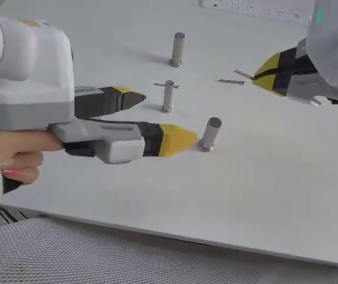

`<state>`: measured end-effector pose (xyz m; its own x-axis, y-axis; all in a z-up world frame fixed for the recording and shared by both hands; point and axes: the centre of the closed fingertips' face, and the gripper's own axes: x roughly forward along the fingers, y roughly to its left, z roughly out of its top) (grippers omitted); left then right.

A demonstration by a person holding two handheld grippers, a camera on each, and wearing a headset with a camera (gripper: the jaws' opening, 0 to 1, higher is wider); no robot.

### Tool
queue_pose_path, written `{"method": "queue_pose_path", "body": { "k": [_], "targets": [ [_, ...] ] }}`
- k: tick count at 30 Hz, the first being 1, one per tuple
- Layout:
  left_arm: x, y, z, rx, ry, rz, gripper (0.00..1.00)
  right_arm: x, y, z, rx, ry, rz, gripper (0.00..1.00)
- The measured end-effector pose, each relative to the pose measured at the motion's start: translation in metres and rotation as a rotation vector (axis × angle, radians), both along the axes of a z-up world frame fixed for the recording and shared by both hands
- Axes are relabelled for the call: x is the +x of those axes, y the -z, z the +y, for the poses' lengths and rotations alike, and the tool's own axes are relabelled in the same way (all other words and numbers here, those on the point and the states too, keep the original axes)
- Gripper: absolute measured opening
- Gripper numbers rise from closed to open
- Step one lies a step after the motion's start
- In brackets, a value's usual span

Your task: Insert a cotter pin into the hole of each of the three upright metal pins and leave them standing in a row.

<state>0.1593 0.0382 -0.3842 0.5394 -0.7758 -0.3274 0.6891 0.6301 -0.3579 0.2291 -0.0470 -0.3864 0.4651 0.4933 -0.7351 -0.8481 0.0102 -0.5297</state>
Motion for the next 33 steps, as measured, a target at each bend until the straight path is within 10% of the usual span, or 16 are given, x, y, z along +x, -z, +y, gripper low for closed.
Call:
{"method": "queue_pose_path", "body": {
  "k": [16, 33],
  "targets": [
    [0.021, -0.017, -0.031, -0.121, 0.026, 0.039, 0.40, -0.038, -0.006, 0.028, 0.048, -0.093, -0.038, 0.00],
    [0.023, -0.017, -0.049, -0.152, 0.071, 0.083, 0.04, -0.050, -0.012, 0.040, 0.054, -0.140, -0.052, 0.00]
  ]
}}
